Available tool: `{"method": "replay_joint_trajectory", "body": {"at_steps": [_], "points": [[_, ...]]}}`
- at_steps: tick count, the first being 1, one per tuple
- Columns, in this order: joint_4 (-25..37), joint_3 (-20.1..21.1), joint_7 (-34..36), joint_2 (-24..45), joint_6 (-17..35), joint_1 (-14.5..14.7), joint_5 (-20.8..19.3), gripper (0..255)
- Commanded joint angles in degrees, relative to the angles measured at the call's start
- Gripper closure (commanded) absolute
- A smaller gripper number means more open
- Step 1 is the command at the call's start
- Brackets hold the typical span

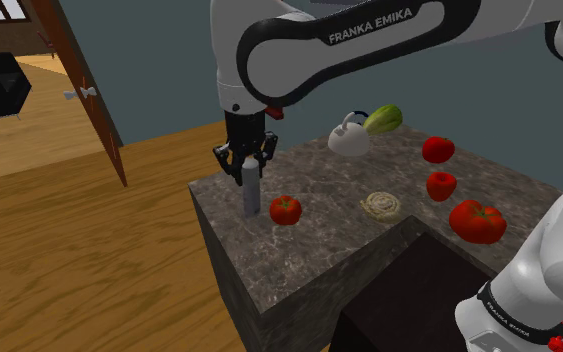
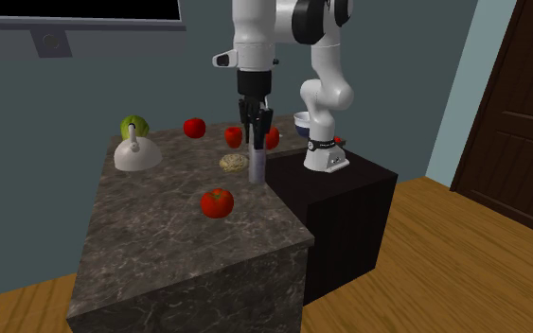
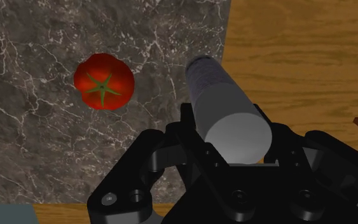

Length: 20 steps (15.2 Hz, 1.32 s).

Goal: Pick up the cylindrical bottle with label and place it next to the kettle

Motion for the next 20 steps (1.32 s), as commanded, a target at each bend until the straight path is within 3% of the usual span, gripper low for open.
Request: {"method": "replay_joint_trajectory", "body": {"at_steps": [1,12,20], "points": [[1.1,0.0,-0.1,-0.4,-1.5,0.0,0.2,255],[8.9,0.2,-0.4,-0.7,-9.5,0.2,0.5,255],[0.5,-4.8,-12.7,-8.3,-7.7,-6.7,4.6,255]]}}
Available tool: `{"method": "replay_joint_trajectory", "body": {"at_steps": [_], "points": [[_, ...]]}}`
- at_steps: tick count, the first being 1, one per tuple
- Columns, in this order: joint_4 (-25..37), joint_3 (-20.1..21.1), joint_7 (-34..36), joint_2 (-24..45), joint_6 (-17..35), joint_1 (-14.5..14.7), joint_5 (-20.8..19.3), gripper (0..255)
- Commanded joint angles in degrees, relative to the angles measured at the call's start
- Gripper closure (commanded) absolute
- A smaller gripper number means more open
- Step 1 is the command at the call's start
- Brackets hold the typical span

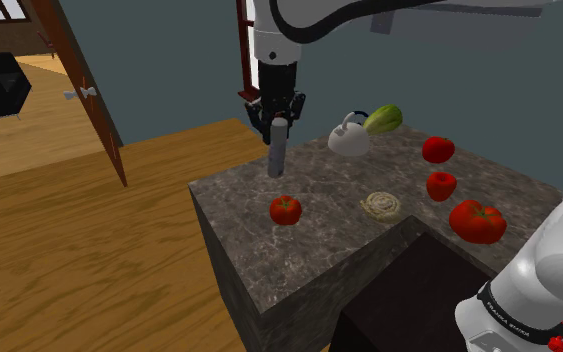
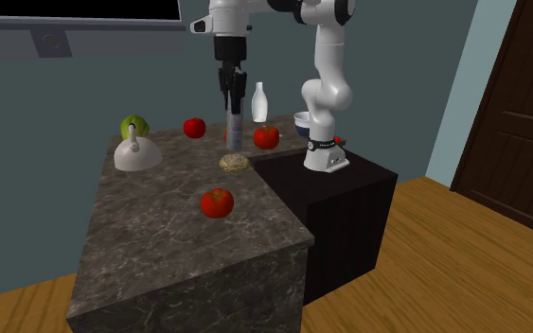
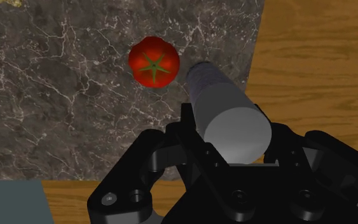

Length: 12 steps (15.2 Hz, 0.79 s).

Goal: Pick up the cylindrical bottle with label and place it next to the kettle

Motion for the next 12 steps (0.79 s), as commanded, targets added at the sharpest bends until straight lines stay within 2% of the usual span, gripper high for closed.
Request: {"method": "replay_joint_trajectory", "body": {"at_steps": [1,12], "points": [[-1.9,-1.4,-3.3,-1.9,0.2,-1.6,0.9,255],[-5.2,-9.5,-18.9,-4.8,0.5,-8.8,2.2,255]]}}
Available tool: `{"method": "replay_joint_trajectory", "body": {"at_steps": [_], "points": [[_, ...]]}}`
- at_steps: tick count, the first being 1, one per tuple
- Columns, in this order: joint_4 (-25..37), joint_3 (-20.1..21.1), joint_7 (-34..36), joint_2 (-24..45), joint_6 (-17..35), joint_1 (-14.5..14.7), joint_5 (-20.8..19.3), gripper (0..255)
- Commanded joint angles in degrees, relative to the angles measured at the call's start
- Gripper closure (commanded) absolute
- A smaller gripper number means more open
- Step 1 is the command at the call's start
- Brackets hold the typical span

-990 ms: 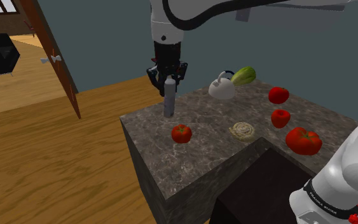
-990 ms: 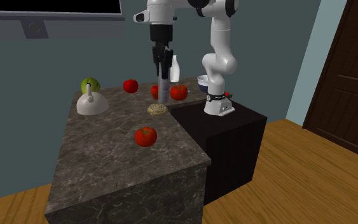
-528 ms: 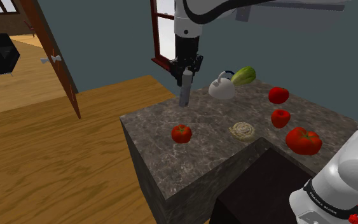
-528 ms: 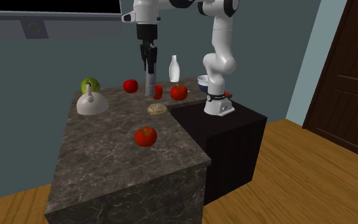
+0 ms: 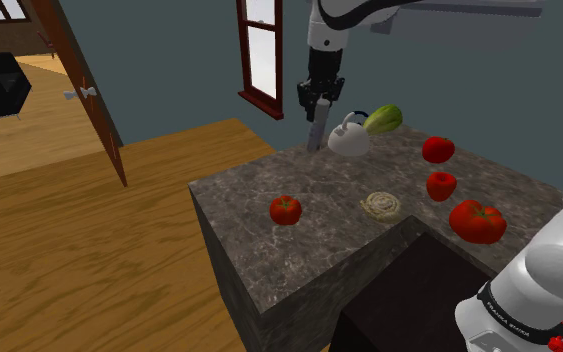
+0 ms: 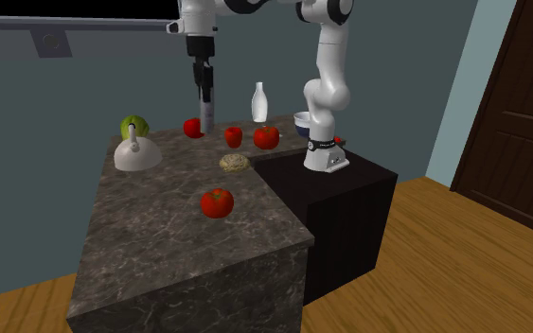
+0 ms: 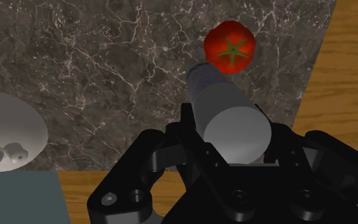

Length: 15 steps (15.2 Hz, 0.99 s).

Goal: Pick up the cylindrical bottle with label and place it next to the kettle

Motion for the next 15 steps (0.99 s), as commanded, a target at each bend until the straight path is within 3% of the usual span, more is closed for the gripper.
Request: {"method": "replay_joint_trajectory", "body": {"at_steps": [1,15], "points": [[-0.1,-1.3,-2.7,-0.2,-0.1,-1.2,0.1,255],[8.6,-10.5,-20.3,7.0,-2.1,-9.9,-0.6,255]]}}
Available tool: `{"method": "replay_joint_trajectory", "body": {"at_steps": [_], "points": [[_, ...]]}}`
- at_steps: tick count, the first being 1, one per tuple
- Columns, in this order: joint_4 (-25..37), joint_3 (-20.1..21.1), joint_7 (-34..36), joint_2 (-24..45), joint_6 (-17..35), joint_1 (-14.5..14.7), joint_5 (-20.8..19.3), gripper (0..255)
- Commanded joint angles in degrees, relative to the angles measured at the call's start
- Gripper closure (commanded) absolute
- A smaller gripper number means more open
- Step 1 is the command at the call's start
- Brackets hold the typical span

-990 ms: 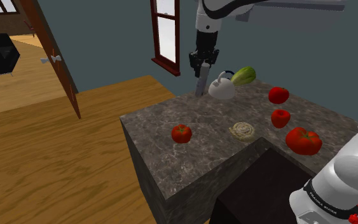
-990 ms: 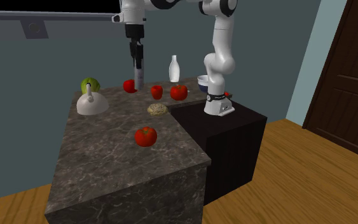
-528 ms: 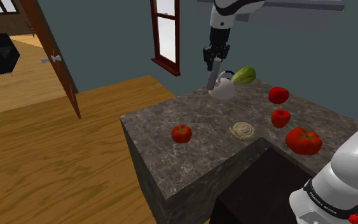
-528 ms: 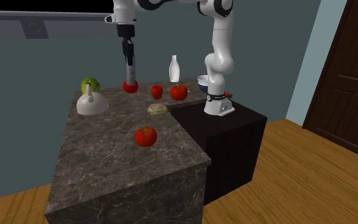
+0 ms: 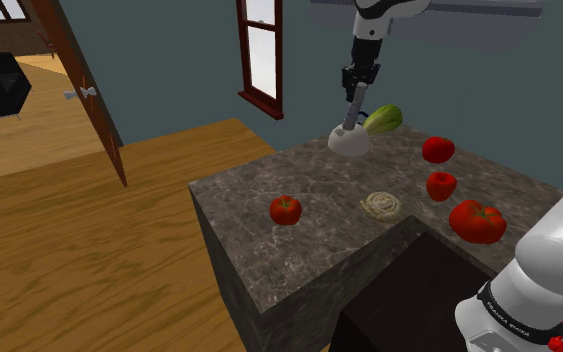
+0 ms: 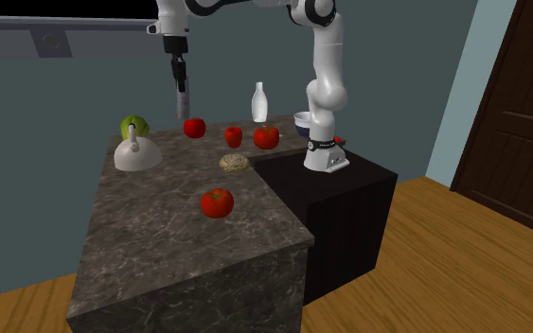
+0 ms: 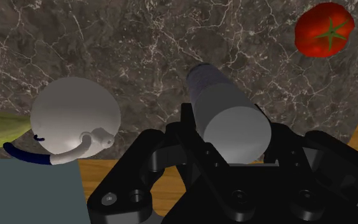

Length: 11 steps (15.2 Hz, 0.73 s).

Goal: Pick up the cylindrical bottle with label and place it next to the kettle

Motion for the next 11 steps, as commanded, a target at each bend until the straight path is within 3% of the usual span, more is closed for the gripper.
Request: {"method": "replay_joint_trajectory", "body": {"at_steps": [1,11], "points": [[2.7,-1.1,-2.4,2.1,-0.7,-1.2,-0.1,255],[19.8,-5.7,-13.4,14.6,-5.6,-7.7,0.6,255]]}}
